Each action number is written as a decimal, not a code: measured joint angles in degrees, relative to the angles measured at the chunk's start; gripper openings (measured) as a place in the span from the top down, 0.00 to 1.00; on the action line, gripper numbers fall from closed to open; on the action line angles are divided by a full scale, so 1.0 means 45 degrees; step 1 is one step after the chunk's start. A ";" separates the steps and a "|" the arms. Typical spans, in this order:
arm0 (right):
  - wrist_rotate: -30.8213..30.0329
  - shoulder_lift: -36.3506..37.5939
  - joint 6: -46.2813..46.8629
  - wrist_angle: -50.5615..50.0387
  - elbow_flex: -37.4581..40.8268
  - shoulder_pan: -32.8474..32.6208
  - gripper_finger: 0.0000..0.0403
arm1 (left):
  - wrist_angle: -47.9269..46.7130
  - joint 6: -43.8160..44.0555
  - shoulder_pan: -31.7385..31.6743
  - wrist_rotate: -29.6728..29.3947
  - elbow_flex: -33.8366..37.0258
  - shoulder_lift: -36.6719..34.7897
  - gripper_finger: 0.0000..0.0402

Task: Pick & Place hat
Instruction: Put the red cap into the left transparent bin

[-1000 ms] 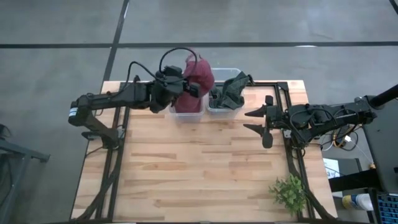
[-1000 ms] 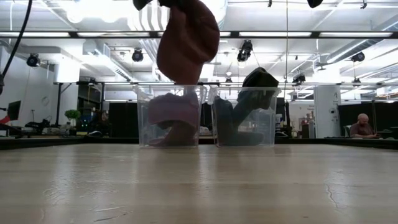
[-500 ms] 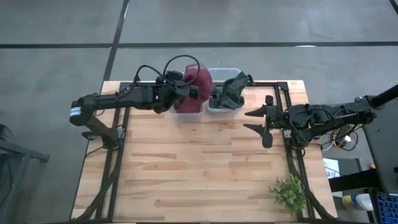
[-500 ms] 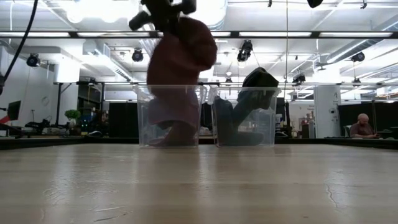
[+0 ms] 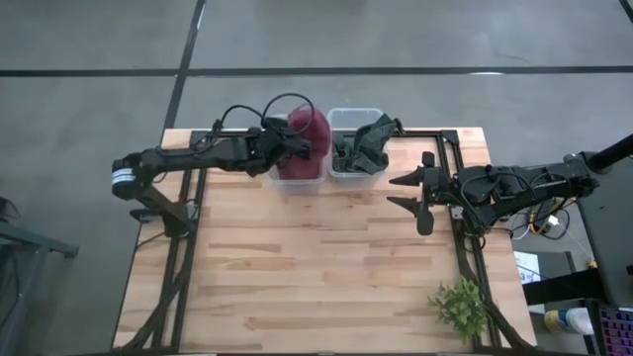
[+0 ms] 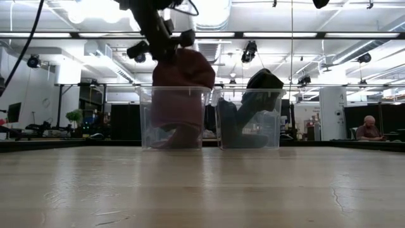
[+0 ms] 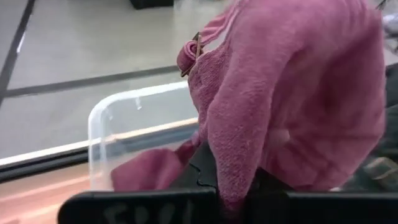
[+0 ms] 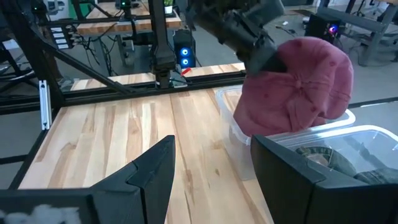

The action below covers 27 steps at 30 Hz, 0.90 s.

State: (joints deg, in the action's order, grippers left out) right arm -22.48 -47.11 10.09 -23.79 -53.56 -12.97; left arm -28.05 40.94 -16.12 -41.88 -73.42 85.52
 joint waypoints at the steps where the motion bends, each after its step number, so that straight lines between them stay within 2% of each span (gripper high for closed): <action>1: 0.0000 0.0000 0.0004 0.0000 0.0000 0.0000 0.50 | 0.0001 -0.0002 -0.0070 0.0070 0.0147 0.0000 1.00; 11: 0.0000 0.0000 0.0000 0.0000 0.0000 -0.0005 0.50 | 0.0195 -0.0542 -0.0252 0.0038 0.0701 0.0005 0.95; 27: 0.0000 0.0000 0.0000 0.0000 0.0000 -0.0002 0.50 | 0.0442 -0.1308 -0.0310 -0.0373 0.0701 0.0005 0.94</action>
State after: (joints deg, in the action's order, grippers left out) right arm -22.48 -47.11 10.09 -23.79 -53.56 -12.98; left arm -26.06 35.05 -17.52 -43.56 -70.26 85.54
